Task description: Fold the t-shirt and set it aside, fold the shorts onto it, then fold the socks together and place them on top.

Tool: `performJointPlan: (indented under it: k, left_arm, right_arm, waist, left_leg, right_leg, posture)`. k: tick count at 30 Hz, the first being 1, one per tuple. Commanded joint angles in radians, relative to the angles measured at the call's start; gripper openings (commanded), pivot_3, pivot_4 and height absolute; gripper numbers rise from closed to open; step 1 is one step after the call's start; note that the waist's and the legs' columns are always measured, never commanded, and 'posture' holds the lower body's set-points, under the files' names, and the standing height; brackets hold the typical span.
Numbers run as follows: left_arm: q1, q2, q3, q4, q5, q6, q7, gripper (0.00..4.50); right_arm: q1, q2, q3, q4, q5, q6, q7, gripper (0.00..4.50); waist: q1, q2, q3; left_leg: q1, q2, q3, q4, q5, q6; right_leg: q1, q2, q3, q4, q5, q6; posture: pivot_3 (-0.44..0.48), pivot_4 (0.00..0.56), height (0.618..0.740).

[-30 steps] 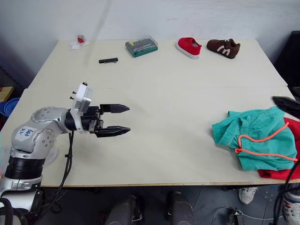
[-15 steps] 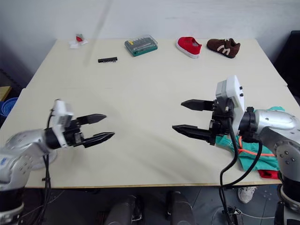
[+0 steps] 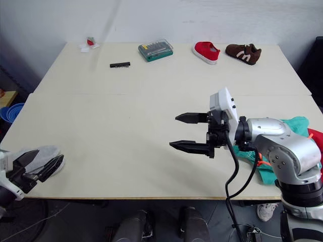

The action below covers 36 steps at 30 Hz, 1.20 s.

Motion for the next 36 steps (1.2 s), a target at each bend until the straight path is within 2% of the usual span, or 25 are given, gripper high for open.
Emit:
performJointPlan:
  k: [1, 13, 16, 24, 26, 29, 33, 36]
  left_arm:
    - [0.021, 0.042, -0.001, 0.055, 0.042, 0.002, 0.001, 4.50]
    - [0.001, 0.180, -0.135, 0.290, 0.185, -0.071, -0.081, 4.50]
    - [-0.003, 0.198, -0.168, 0.324, 0.220, -0.103, -0.093, 3.88]
    - [-0.073, 0.245, -0.221, 0.408, 0.221, -0.105, -0.140, 1.50]
    - [-0.084, 0.250, -0.234, 0.377, 0.193, -0.069, -0.161, 0.83]
    - [-0.130, 0.225, -0.294, 0.227, 0.104, 0.058, -0.153, 0.03]
    - [-0.331, 0.108, -0.444, 0.020, -0.028, 0.304, -0.018, 0.03]
    - [-0.490, 0.024, -0.561, -0.024, -0.058, 0.420, 0.057, 0.03]
  right_arm:
    - [-0.018, 0.006, -0.020, -0.017, 0.019, -0.009, 0.005, 4.46]
    - [0.036, 0.000, -0.055, -0.079, 0.065, 0.016, -0.053, 4.46]
    - [0.036, 0.003, -0.058, -0.079, 0.071, 0.018, -0.060, 4.50]
    - [0.057, 0.010, -0.066, -0.081, 0.061, 0.000, -0.083, 4.50]
    - [0.069, 0.007, -0.071, -0.088, 0.062, -0.003, -0.083, 4.50]
    - [0.103, -0.017, -0.073, -0.110, 0.040, -0.020, -0.068, 4.50]
    - [0.139, -0.038, -0.083, -0.134, 0.029, -0.032, -0.069, 4.50]
    - [0.150, -0.040, -0.090, -0.149, 0.036, -0.028, -0.081, 4.50]
  waist:
    - [-0.001, 0.000, 0.000]
    - [-0.003, 0.000, 0.000]
    - [-0.003, 0.001, 0.000]
    - [-0.003, 0.005, -0.002]
    - [-0.002, 0.005, -0.002]
    - [0.002, 0.005, -0.002]
    - [0.022, 0.006, -0.002]
    - [0.024, 0.004, -0.002]
  left_leg:
    - [0.000, 0.000, 0.000, -0.001, 0.000, 0.000]
    - [-0.001, 0.000, 0.000, -0.003, -0.001, -0.001]
    - [-0.001, 0.000, 0.000, -0.003, -0.001, -0.001]
    - [-0.001, 0.000, 0.000, -0.004, -0.001, -0.001]
    - [-0.001, 0.000, 0.000, -0.004, -0.001, -0.001]
    - [-0.001, -0.001, 0.000, -0.004, -0.001, -0.001]
    - [-0.002, -0.003, 0.000, -0.002, -0.001, 0.000]
    - [-0.003, -0.003, 0.001, 0.000, 0.001, 0.002]
  right_leg:
    - [0.000, 0.000, 0.000, 0.000, 0.000, 0.000]
    - [-0.002, -0.001, -0.001, -0.002, 0.000, -0.001]
    - [-0.003, -0.001, -0.001, -0.002, 0.000, -0.001]
    - [-0.003, -0.001, -0.001, -0.001, -0.001, -0.001]
    - [-0.003, -0.002, -0.001, -0.001, -0.001, -0.001]
    - [-0.003, -0.003, -0.001, -0.001, -0.001, -0.001]
    - [0.000, -0.006, -0.001, -0.002, 0.001, 0.002]
    - [0.001, -0.006, -0.001, -0.002, 0.003, 0.005]
  posture:
    - [0.000, 0.150, 0.740]
    - [0.000, 0.150, 0.740]
    - [0.000, 0.150, 0.740]
    - [0.000, 0.150, 0.740]
    - [0.000, 0.150, 0.740]
    - [0.000, 0.150, 0.740]
    - [0.000, 0.150, 0.740]
    - [0.000, 0.150, 0.740]
